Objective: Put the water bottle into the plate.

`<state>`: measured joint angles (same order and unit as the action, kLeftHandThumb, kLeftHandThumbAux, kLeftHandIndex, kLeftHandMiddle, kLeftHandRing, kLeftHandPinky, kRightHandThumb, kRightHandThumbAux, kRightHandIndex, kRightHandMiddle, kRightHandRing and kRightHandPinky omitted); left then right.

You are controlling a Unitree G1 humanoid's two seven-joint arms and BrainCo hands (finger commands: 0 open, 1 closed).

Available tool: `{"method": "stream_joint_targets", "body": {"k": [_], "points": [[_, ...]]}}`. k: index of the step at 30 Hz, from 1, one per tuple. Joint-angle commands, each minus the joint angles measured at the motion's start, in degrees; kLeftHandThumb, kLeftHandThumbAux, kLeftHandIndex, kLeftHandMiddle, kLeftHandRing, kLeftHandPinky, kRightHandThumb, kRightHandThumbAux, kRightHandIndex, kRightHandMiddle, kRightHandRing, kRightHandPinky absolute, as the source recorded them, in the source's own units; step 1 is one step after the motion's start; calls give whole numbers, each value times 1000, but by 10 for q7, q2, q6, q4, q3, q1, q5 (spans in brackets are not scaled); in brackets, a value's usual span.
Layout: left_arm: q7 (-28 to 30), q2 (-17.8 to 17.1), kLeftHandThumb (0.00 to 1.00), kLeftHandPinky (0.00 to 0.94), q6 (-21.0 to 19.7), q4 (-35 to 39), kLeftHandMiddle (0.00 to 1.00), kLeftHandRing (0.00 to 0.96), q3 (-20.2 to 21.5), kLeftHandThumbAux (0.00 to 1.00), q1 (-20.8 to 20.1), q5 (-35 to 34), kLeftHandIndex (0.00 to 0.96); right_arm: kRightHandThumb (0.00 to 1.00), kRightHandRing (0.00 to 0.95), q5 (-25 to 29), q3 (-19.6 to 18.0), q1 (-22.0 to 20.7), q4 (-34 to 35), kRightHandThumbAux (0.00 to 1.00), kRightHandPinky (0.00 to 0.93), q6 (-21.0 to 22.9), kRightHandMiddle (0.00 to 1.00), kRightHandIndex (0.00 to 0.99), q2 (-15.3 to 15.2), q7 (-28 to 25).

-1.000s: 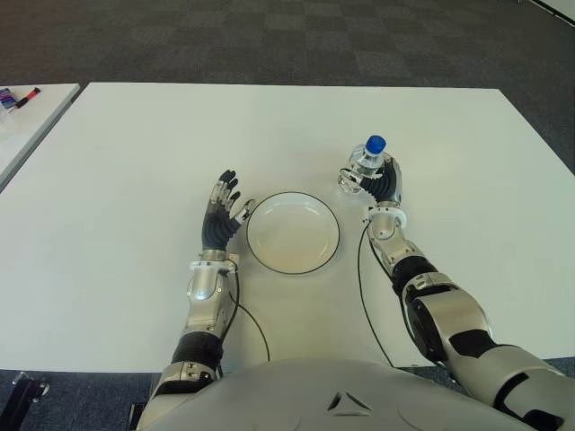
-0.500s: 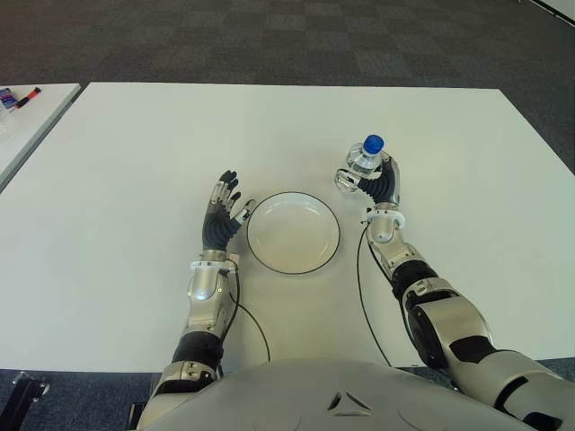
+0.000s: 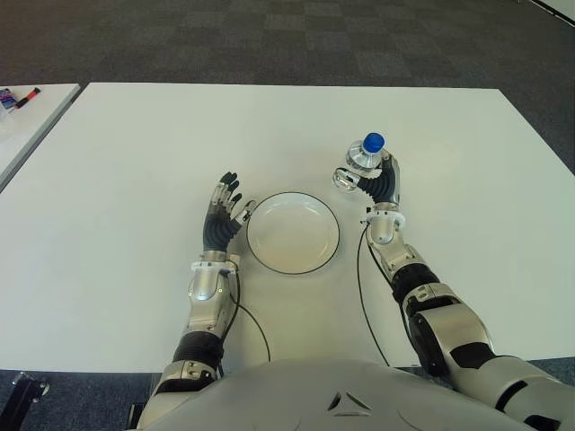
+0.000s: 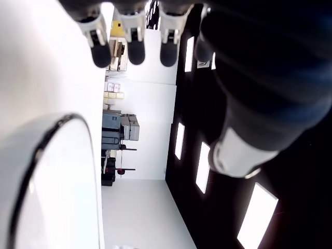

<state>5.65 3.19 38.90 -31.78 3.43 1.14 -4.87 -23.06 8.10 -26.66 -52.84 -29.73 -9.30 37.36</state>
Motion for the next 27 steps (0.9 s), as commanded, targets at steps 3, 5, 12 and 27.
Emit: {"method": "stream_joint_targets", "body": {"k": [3,5,12,27], "points": [[-1,3,322,131,-8,-5,91,86,-2,746,-2,2,63,841,548,-16,5,11,33,676,553,-1,493,411,0,10],[1,3,321,131,-9,-5,92,87,-2,745,-2,1,64,842,548,-18,4,15,42,676,547,-1,494,410,0,8],[-1,5,313,124,-4,-7,92,85,-2,746,-3,3,63,842,552,-20,4,34,86,676,557,3,497,408,3,-3],[-5,10,328,127,-4,-5,93,85,-3,756,-3,6,66,843,547,-9,1,85,186,675,554,15,486,416,11,-52]]}}
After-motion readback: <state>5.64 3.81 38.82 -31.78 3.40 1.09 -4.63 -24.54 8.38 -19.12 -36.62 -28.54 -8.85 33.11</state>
